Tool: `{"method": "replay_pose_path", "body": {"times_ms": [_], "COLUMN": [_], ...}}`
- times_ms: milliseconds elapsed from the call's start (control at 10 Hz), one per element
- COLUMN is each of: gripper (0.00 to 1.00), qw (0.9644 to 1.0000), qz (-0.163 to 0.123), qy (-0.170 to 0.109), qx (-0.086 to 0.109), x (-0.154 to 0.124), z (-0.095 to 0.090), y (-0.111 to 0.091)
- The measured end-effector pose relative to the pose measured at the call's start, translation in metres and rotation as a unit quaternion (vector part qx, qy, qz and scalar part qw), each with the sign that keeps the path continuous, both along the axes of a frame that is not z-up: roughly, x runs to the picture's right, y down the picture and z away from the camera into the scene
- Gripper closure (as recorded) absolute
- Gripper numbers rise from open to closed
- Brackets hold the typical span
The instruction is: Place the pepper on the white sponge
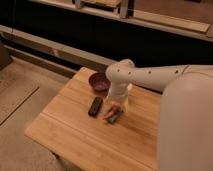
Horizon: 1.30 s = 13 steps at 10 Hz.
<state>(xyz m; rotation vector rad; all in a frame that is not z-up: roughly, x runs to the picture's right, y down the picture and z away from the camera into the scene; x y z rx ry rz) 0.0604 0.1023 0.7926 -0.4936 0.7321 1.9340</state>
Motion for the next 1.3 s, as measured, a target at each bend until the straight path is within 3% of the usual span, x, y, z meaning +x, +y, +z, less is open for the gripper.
{"method": "replay_pose_path", "body": {"times_ms": [400,500,800,1300], "gripper": [0.24,0.24,0.24,0.24], "qw": [0.9995,0.9986,0.9963,0.9954], "qz": [-0.017,-0.029,-0.052,-0.064], "qy": [-0.004,-0.01,-0.019,-0.025], "qx": [0.028,0.043,0.065,0.067], "x": [-0.008,-0.016,-0.032,-0.04], "z": [-0.013,-0.021,-0.037,-0.043], "y": [-0.018,-0.027,-0.038,-0.039]}}
